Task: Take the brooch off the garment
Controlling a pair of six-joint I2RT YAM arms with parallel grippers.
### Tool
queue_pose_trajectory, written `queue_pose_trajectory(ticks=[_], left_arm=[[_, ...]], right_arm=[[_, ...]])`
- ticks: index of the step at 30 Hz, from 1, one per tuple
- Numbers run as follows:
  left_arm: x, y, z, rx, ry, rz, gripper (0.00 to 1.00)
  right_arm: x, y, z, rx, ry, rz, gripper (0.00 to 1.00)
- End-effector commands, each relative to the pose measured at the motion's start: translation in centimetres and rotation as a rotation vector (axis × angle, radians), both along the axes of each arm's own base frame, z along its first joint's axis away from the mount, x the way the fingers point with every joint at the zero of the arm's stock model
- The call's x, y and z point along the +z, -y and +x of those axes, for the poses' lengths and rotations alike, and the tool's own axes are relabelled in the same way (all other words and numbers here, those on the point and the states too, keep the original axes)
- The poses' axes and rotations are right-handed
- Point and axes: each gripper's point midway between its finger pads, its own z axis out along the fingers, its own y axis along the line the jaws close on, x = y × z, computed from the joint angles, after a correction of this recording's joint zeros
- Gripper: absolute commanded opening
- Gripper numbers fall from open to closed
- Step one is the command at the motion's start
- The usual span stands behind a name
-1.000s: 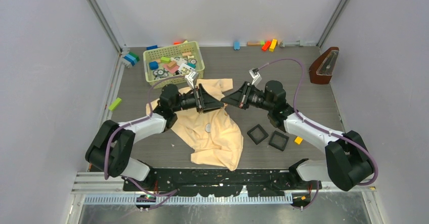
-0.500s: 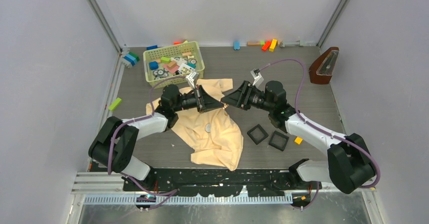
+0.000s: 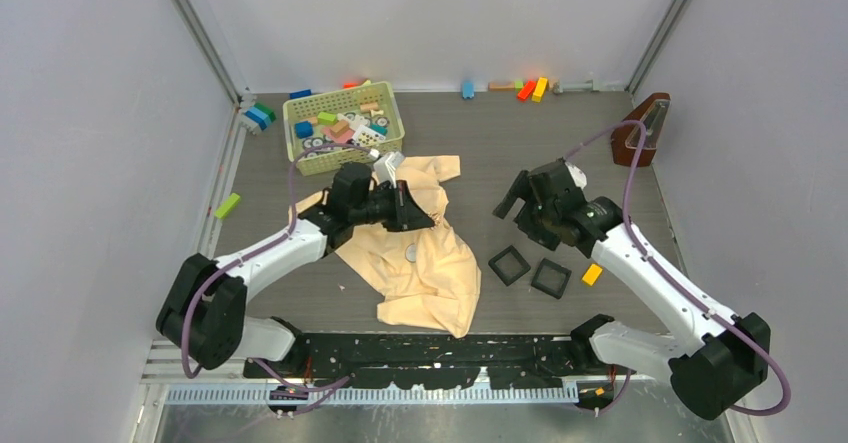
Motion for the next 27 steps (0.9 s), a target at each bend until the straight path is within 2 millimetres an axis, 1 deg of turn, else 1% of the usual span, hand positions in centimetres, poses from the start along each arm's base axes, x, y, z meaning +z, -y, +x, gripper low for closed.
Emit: queue_pose_trajectory(ticks=[1, 4, 5, 6, 8, 11, 13, 14, 17, 20, 27], left_arm=[[-0.2, -0.8, 0.8, 0.006, 0.195, 0.175, 0.0], [0.3, -0.7, 0.7, 0.008, 0.245, 0.198, 0.0], [0.0, -1.0, 0.3, 0.004, 0.241, 0.21, 0.0], [0.1, -1.2, 0.0, 0.002, 0.246, 0.212, 0.0], [0.4, -1.4, -0.6, -0.014, 0.274, 0.203, 0.0], [1.8, -1.3, -1.9, -0.065, 0.346, 0.142, 0.0], [2.9, -1.7, -2.6, -0.072, 0.4, 0.115, 0.0], [2.7, -2.0, -2.8, -0.072, 0.413, 0.118, 0.0], [3.2, -2.8, -3.4, -0.062, 0.478, 0.116, 0.0], [3.0, -3.5, -3.3, -0.027, 0.505, 0.126, 0.0], [3.3, -3.7, -3.5, -0.021, 0.526, 0.117, 0.0]], right_arm=[[-1.5, 5.2, -5.4, -0.262, -0.175, -0.176, 1.0], [-2.3, 5.4, -5.9, -0.336, -0.162, -0.156, 1.0], [-2.9, 5.5, -6.0, -0.368, -0.168, -0.138, 1.0], [-3.2, 5.3, -6.0, -0.376, -0.168, -0.126, 1.0], [-4.5, 4.6, -5.6, -0.381, -0.178, -0.098, 1.0], [-6.5, 3.6, -5.1, -0.379, -0.225, -0.1, 1.0], [-7.2, 3.4, -4.8, -0.376, -0.256, -0.129, 1.0], [-7.4, 3.3, -4.7, -0.372, -0.263, -0.137, 1.0], [-7.8, 2.6, -3.8, -0.354, -0.254, -0.14, 1.0], [-8.2, 2.4, -3.4, -0.363, -0.245, -0.128, 1.0], [-9.9, 1.4, -2.9, -0.346, -0.265, -0.113, 1.0]])
